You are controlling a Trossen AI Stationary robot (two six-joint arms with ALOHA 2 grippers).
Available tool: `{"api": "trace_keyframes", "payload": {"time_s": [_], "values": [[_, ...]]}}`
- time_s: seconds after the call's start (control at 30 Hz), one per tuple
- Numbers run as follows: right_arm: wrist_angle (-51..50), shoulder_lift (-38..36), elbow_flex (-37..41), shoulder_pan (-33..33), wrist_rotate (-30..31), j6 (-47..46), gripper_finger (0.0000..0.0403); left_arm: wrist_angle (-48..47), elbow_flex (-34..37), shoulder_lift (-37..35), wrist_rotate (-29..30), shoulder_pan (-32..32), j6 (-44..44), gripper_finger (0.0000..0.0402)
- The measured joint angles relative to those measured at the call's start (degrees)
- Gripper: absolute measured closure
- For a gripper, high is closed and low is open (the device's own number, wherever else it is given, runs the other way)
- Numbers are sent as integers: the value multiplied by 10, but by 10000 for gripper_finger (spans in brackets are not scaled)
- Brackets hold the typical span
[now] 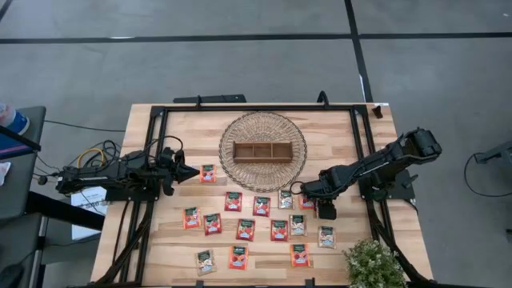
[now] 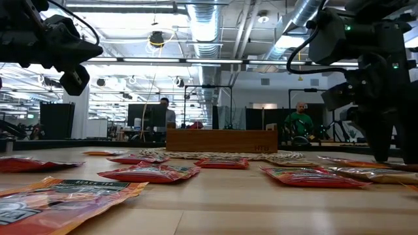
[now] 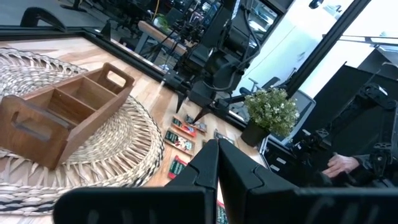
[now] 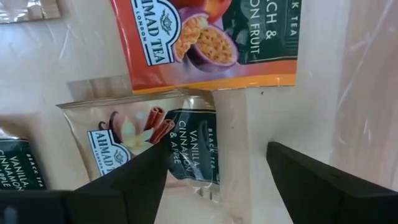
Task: Pick & Place Tea
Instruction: Put the brown tea bag into the right slot of the wooden organizer
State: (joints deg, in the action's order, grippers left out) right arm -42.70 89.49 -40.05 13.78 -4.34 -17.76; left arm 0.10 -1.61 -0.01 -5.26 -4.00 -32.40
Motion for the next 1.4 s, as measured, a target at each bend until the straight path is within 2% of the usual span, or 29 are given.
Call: {"api": "trace_keyframes", "payload": {"time_s": [0.13,0.27,0.67,0.9,1.1,1.4], "values": [[2,-3,2,8,3,0,136,0,0,0,0,0,0,402],[3,-8,4,12,9,-2,161,0,0,0,0,0,0,402],[6,-10,4,11,5,0,327,0,0,0,0,0,0,402],[5,-10,4,11,-1,-2,394,0,0,0,0,0,0,402],[-12,-7,-4,12,-5,-2,399,0,0,0,0,0,0,402],[-135,-4,-73,12,-8,13,402,0,0,0,0,0,0,402]]}}
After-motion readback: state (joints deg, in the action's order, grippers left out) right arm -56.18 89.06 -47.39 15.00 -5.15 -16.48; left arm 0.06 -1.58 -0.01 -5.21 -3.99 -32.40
